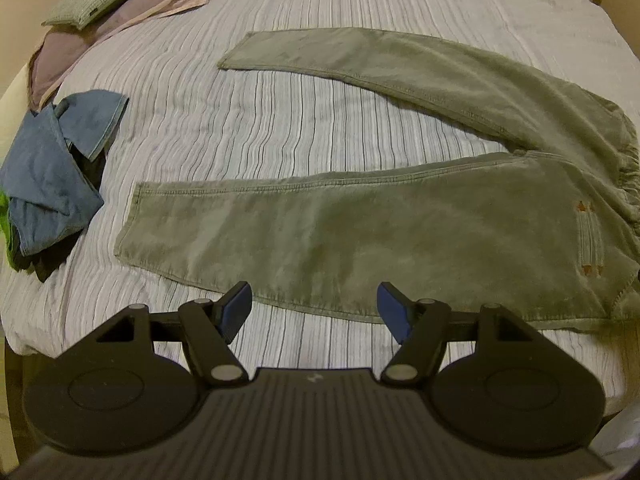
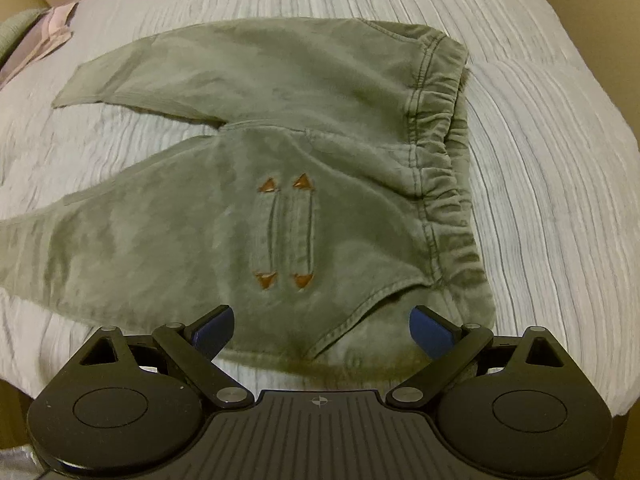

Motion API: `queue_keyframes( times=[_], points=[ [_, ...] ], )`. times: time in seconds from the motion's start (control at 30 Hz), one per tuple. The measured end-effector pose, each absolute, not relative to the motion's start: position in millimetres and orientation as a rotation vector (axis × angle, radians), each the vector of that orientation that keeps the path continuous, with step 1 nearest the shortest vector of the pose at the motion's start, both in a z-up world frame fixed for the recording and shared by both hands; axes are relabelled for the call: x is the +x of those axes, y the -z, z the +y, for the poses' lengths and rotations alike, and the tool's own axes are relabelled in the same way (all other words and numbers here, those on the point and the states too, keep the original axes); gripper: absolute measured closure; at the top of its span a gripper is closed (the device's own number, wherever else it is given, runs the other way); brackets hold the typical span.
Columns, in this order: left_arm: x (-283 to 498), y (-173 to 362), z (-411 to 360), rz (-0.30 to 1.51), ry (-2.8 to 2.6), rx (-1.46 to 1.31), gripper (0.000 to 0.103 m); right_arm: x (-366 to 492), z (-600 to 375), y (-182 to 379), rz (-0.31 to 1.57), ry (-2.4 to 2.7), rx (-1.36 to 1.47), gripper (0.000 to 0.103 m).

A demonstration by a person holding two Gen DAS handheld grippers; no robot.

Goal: Fold clothes

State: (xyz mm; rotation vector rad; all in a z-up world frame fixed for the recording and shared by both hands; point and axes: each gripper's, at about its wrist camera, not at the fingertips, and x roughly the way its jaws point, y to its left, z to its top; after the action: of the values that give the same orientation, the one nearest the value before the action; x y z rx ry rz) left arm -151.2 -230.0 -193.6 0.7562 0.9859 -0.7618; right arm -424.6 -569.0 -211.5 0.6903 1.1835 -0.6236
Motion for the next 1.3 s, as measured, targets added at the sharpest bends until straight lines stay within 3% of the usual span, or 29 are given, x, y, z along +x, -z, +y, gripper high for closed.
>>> queue_keyframes(
  times=[0.23,0.6,1.03,1.3],
  points=[
    [-141,210,-251,1.013,0.812,0.763,0.037,-428,-589,226,1.132,0.631,0.782,0.006],
    [-99,223,-328,0.928,1.016,0.792,0.037,-438,-618,196,0.932,0.796,0.688,0.006],
    [-39,276,-490,0.795,1.346,0.898,0.048,-367,-733,215,0.913,0.663,0.597,0.007],
    [-4,313,-600,0.657,1.537,0.992,0.048,-298,-819,241,0.906,0.476,0.493,0.007]
  ],
)
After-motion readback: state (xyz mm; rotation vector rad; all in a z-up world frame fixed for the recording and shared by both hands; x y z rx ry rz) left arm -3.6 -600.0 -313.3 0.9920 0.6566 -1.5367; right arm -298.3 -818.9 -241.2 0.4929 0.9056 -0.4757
